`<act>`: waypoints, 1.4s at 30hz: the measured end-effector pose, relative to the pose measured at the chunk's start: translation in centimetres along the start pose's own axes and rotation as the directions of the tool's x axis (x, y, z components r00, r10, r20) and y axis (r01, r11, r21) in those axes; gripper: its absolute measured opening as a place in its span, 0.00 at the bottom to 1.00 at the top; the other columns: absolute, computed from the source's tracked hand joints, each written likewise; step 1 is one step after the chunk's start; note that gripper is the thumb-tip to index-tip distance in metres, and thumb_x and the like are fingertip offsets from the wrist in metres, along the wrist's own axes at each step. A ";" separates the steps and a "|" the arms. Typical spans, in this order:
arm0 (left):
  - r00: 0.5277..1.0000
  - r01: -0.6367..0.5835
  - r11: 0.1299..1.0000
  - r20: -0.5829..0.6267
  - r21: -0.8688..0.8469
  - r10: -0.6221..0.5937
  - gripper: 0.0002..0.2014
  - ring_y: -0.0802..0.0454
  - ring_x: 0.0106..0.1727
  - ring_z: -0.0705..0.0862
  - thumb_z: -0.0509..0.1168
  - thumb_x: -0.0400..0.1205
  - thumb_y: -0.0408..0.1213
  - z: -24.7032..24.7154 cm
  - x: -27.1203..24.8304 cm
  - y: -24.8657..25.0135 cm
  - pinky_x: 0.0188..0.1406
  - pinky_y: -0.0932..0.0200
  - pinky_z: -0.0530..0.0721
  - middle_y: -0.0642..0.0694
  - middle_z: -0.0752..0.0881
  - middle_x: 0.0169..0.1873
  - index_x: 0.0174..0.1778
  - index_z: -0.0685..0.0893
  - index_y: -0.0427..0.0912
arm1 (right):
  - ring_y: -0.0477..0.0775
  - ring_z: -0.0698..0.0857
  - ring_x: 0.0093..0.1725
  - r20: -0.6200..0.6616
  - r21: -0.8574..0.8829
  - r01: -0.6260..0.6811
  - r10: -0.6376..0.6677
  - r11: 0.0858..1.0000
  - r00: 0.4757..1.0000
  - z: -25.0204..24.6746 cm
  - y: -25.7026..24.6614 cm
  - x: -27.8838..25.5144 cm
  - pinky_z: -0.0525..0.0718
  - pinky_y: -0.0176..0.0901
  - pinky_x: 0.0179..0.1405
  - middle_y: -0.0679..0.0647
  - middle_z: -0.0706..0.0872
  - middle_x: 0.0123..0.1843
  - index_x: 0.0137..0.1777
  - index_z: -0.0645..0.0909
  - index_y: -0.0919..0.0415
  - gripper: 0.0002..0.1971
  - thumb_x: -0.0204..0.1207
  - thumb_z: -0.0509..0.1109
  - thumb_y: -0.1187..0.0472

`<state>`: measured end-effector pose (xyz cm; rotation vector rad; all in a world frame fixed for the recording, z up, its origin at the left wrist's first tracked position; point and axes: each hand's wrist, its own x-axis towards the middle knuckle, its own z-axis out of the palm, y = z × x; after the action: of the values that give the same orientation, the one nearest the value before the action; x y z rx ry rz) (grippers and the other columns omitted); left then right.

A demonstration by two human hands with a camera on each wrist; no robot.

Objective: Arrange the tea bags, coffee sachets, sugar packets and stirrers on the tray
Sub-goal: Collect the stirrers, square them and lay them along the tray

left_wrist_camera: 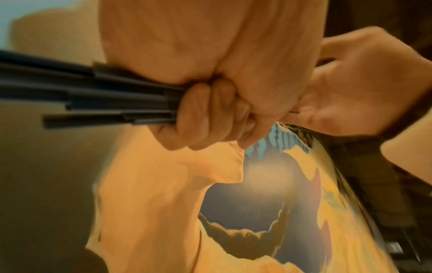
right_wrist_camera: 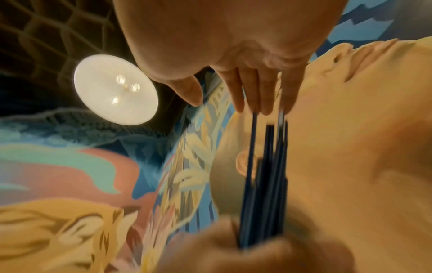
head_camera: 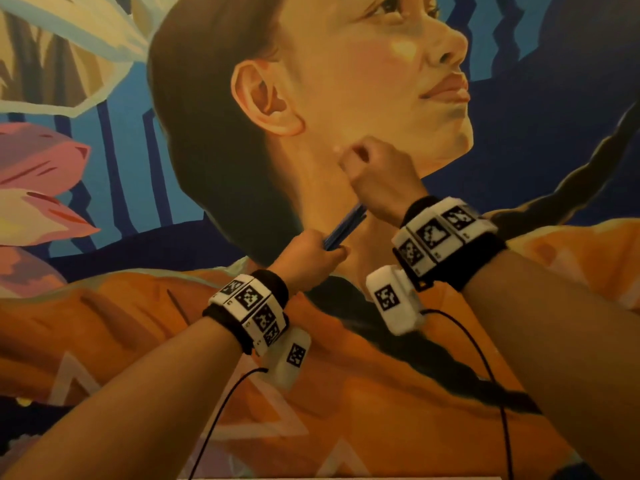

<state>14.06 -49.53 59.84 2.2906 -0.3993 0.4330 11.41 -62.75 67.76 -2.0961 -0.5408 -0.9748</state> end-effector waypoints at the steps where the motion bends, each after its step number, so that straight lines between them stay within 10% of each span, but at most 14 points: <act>1: 0.999 -0.046 0.998 0.002 0.050 0.046 0.19 0.51 0.22 0.70 0.66 0.86 0.43 0.0 0.0 0.4 0.25 0.55 0.69 0.47 0.73 0.22 0.30 0.72 0.42 | 0.52 0.78 0.35 0.120 -0.063 0.000 0.008 0.998 0.993 0.9 0.1 -0.6 0.71 0.46 0.37 0.50 0.81 0.33 0.34 0.79 0.54 0.22 0.84 0.58 0.43; 8: 0.983 -0.184 0.925 0.084 0.333 0.165 0.10 0.48 0.47 0.85 0.63 0.87 0.42 -0.9 -0.7 0.2 0.50 0.52 0.87 0.45 0.86 0.48 0.61 0.82 0.44 | 0.50 0.78 0.31 0.413 -0.191 0.060 0.025 0.980 0.911 2.5 2.5 -2.7 0.72 0.44 0.36 0.52 0.81 0.29 0.27 0.78 0.55 0.27 0.83 0.59 0.41; 14: 0.991 -0.125 0.794 0.111 0.594 0.073 0.09 0.46 0.34 0.84 0.63 0.86 0.39 -1.6 -0.1 -0.5 0.30 0.55 0.82 0.43 0.84 0.37 0.42 0.84 0.41 | 0.55 0.84 0.46 0.620 -0.480 0.209 0.161 0.852 0.768 1.5 1.5 -4.2 0.86 0.49 0.46 0.51 0.85 0.48 0.56 0.81 0.49 0.11 0.73 0.69 0.58; 20: 0.976 -0.216 0.800 0.093 0.559 0.198 0.13 0.46 0.35 0.83 0.69 0.80 0.36 -1.1 -0.8 0.6 0.34 0.50 0.86 0.44 0.83 0.41 0.52 0.69 0.44 | 0.52 0.77 0.40 0.478 -0.684 0.335 0.051 0.648 0.877 3.7 1.7 -5.7 0.76 0.47 0.41 0.52 0.84 0.49 0.60 0.77 0.53 0.11 0.79 0.66 0.53; 27: 0.981 -0.183 0.785 0.056 0.592 0.186 0.22 0.44 0.33 0.83 0.71 0.78 0.36 -1.5 -1.2 1.1 0.32 0.44 0.87 0.43 0.81 0.39 0.55 0.61 0.45 | 0.53 0.75 0.36 0.351 -0.697 0.362 -0.146 0.619 0.925 4.0 2.7 -5.5 0.72 0.47 0.38 0.52 0.85 0.44 0.51 0.81 0.55 0.10 0.84 0.58 0.56; 36: 0.973 -0.200 0.844 0.203 0.497 0.111 0.24 0.43 0.41 0.87 0.70 0.78 0.33 -2.1 -0.8 1.0 0.41 0.38 0.90 0.42 0.84 0.44 0.65 0.64 0.42 | 0.52 0.68 0.12 0.287 -0.650 0.434 -0.328 0.623 0.900 4.7 4.0 -5.8 0.57 0.35 0.19 0.50 0.77 0.19 0.24 0.79 0.57 0.15 0.61 0.84 0.58; 42: 0.966 -0.207 0.834 0.241 0.512 0.091 0.29 0.42 0.41 0.88 0.71 0.77 0.31 -1.5 -0.7 0.7 0.42 0.38 0.90 0.41 0.85 0.42 0.68 0.62 0.42 | 0.52 0.72 0.29 0.449 -0.672 0.502 -0.240 0.544 0.861 4.5 4.0 -6.5 0.64 0.42 0.26 0.48 0.70 0.30 0.34 0.69 0.54 0.15 0.84 0.56 0.54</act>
<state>12.82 -48.77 60.99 2.8793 -0.6312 0.4217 11.99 -62.17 58.93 -3.0444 -0.8755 -1.2920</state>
